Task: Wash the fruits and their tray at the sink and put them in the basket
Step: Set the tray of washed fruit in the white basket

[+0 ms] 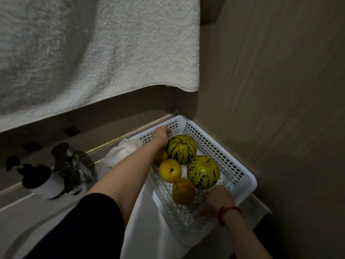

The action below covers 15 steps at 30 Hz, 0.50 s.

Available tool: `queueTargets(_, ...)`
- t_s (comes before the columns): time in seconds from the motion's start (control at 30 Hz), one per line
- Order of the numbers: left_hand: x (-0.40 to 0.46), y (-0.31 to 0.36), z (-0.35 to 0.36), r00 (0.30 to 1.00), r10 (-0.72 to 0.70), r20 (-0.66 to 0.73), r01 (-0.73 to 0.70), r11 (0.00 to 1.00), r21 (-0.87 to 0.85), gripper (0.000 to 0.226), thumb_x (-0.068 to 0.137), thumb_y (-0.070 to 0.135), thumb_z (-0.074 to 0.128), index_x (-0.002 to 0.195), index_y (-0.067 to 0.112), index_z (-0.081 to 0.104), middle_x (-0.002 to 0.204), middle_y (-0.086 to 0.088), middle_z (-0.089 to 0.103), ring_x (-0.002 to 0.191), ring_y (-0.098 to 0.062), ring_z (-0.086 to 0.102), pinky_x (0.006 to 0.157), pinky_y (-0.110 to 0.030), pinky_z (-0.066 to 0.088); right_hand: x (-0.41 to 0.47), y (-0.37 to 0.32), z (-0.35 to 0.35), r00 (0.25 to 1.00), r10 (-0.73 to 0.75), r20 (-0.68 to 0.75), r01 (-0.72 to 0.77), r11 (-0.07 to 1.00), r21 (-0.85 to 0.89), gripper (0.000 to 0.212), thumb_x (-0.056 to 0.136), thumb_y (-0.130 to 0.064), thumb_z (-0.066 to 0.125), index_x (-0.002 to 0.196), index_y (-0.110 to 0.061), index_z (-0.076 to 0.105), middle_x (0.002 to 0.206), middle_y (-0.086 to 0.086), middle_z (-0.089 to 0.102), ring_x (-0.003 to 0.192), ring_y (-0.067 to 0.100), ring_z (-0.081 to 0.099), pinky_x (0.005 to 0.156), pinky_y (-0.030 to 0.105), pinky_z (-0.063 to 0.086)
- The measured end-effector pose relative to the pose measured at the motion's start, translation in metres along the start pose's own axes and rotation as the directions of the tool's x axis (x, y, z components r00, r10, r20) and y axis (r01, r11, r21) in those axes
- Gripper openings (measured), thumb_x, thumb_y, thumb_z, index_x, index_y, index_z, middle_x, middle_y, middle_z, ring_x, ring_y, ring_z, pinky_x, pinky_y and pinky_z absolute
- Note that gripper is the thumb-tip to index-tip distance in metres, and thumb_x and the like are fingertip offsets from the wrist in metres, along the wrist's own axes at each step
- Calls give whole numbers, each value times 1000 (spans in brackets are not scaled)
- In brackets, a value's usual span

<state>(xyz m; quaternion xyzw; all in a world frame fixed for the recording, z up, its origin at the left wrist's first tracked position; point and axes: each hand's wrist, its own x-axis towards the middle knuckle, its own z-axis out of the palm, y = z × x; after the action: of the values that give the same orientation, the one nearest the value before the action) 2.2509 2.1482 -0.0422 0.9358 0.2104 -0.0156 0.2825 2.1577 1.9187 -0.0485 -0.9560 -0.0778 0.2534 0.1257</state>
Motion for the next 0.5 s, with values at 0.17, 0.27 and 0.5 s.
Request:
queueTargets(0.17, -5, 4, -3, 999, 0, 50, -5, 996, 94, 41, 96, 3, 41, 135, 9, 51, 142, -18, 46, 130, -32, 44, 107, -32, 32, -2, -2, 2, 999, -36, 15, 38, 996, -81, 46, 83, -30, 68, 123, -12, 55, 129, 5, 56, 121, 19, 52, 95, 23, 41)
queueTargets(0.27, -8, 4, -2, 998, 0, 58, -6, 994, 108, 42, 97, 5, 41, 139, 9, 46, 145, -18, 42, 133, -32, 40, 109, -33, 30, -3, -2, 4, 999, -33, -10, 32, 995, -94, 50, 82, -30, 68, 126, -13, 52, 131, 5, 53, 123, 19, 50, 98, 24, 40)
queueTargets(0.5, -27, 9, -6, 998, -22, 51, 17, 995, 98, 50, 93, 1, 42, 142, 10, 41, 147, -19, 38, 136, -32, 36, 111, -34, 29, -5, 0, 5, 997, 40, -67, -43, 998, -46, 47, 84, -33, 67, 120, -5, 53, 127, 9, 57, 120, 20, 53, 94, 23, 41)
